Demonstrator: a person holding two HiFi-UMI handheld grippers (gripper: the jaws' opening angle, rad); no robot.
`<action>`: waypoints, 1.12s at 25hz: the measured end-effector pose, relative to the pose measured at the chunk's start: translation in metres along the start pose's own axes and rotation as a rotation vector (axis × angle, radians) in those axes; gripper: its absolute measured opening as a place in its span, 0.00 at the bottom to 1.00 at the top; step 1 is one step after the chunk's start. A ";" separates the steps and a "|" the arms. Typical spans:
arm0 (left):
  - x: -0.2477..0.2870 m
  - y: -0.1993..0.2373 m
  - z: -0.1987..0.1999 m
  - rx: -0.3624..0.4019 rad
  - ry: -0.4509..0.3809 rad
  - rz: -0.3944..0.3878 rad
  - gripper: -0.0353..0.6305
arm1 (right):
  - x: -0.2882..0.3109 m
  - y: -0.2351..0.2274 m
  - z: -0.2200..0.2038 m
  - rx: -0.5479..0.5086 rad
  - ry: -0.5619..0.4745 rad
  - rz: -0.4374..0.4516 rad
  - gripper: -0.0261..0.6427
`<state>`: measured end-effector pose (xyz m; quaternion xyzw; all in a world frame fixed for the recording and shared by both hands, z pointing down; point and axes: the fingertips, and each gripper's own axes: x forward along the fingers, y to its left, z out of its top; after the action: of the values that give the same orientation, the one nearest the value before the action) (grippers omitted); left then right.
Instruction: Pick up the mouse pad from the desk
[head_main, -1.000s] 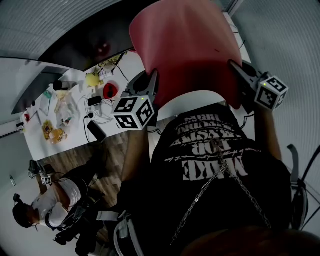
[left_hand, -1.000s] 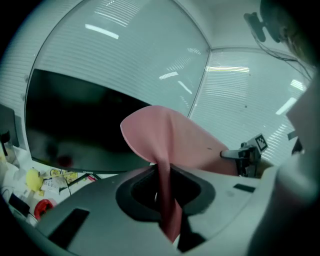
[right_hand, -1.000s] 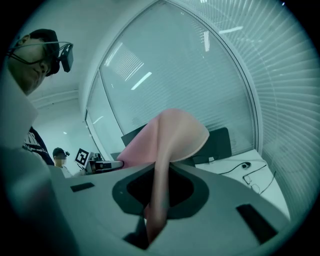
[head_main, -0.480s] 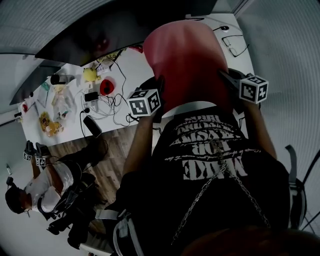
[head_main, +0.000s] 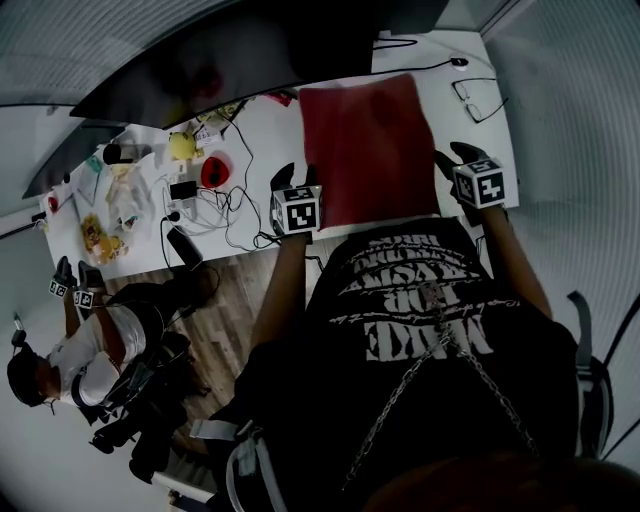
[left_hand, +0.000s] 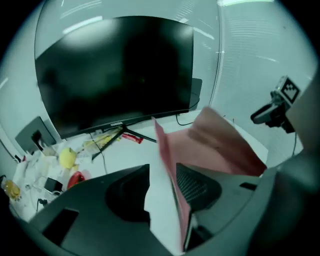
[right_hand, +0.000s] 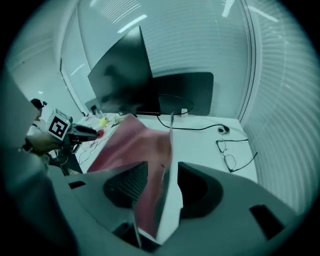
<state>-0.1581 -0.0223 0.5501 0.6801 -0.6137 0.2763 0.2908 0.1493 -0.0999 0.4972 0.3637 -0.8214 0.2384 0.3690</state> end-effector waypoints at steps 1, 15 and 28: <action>-0.004 0.008 0.001 0.011 -0.031 0.025 0.31 | -0.002 0.002 0.003 -0.020 -0.021 0.001 0.30; -0.163 -0.069 0.193 0.065 -0.741 -0.282 0.06 | -0.101 0.120 0.139 -0.295 -0.611 0.131 0.04; -0.166 -0.068 0.175 0.060 -0.690 -0.344 0.06 | -0.121 0.136 0.130 -0.256 -0.649 0.026 0.04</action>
<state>-0.1027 -0.0336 0.3055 0.8343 -0.5440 -0.0041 0.0893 0.0437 -0.0505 0.3061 0.3606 -0.9238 0.0099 0.1282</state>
